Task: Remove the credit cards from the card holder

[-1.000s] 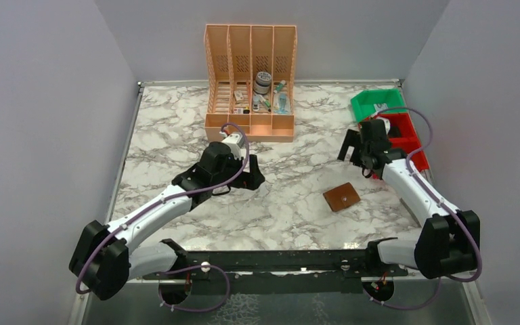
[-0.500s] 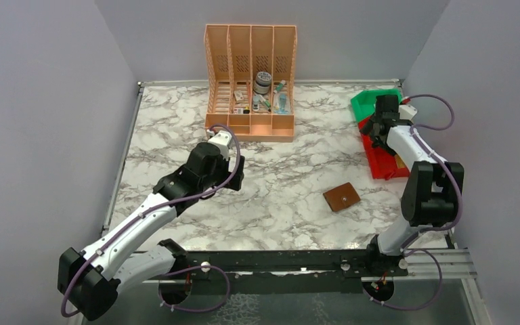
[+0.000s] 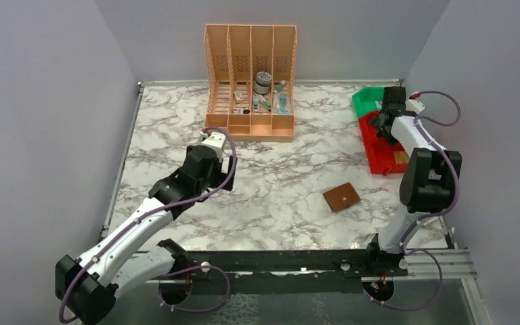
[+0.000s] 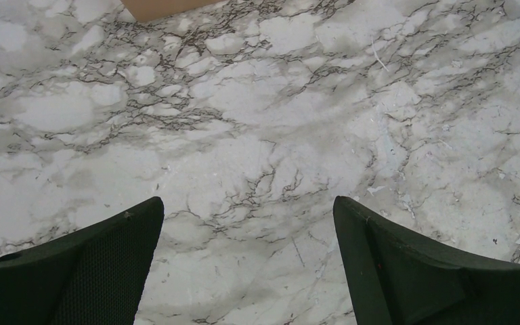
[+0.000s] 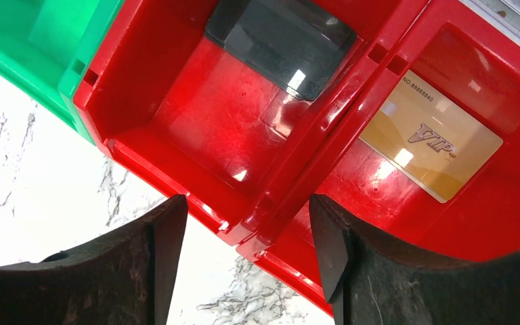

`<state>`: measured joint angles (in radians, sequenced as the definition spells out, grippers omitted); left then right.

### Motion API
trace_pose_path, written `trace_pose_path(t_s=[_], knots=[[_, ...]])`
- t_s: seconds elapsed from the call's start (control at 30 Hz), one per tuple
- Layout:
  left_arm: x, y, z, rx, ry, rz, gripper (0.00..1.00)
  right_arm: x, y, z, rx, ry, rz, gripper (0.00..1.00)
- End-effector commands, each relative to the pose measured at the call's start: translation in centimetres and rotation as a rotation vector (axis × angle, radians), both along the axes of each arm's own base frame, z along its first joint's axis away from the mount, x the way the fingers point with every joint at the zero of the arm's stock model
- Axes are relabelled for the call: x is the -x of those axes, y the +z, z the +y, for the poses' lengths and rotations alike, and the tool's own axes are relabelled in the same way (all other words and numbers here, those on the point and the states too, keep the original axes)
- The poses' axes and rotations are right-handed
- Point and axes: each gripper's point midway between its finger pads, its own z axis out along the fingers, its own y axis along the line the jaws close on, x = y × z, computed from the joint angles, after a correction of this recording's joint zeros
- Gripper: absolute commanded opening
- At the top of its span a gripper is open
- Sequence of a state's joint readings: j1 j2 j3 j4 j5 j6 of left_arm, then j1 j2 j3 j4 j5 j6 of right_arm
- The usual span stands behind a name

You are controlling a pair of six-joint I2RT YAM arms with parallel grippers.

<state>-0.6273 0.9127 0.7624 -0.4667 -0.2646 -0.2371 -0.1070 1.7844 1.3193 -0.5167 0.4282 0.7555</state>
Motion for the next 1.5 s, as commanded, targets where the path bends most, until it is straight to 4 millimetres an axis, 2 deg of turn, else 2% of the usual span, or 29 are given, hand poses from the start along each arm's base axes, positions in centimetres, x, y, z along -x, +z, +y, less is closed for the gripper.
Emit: trace_pose_path(t_s=[0.0, 0.23, 0.8, 1.23, 1.47], knots=[[-0.2, -0.5, 0.8, -0.040, 0.024, 0.010, 0.99, -1.6, -0.6, 0.0, -0.047, -0.010, -0.027, 0.66], [-0.2, 0.0, 1.3, -0.038, 0.048, -0.007, 0.99, -1.3, -1.9, 0.0, -0.080, -0.027, -0.012, 0.60], [-0.4, 0.1, 2.0, -0.046, 0.077, -0.015, 0.99, -1.5, -2.6, 0.3, -0.123, -0.055, -0.023, 0.48], [-0.5, -0.2, 2.0, -0.041, 0.079, -0.004, 0.99, 0.4, -2.3, 1.7, -0.134, 0.065, -0.037, 0.37], [-0.5, -0.4, 1.9, -0.040, 0.072, 0.006, 0.99, 1.8, -2.6, 2.5, -0.120, 0.166, -0.016, 0.35]])
